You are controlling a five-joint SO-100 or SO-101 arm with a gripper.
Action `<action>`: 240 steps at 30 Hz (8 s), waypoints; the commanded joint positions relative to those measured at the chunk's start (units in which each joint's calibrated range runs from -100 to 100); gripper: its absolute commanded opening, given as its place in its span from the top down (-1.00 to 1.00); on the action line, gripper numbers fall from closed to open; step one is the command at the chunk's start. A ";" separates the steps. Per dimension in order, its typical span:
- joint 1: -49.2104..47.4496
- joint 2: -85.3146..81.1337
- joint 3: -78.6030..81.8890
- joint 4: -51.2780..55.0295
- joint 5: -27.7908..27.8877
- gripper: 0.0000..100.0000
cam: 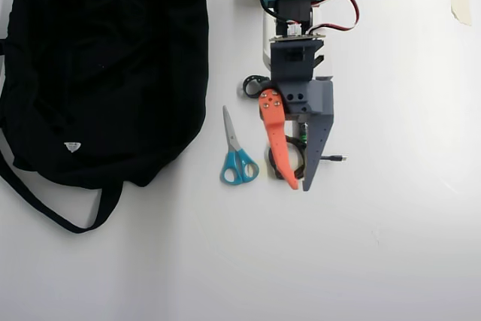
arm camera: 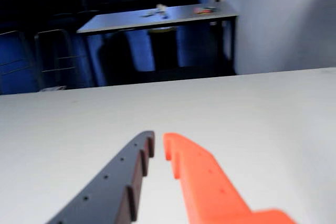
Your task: Put the green marker into the black bag
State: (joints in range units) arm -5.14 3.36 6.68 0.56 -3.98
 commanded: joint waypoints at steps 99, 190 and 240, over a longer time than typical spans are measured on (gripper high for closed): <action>-12.21 -22.86 18.30 77.39 -3.47 0.95; -12.73 10.08 12.37 59.05 -3.05 0.76; -12.28 -2.28 -8.03 93.15 -3.31 0.96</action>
State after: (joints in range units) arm -18.15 6.43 0.71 89.78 -7.25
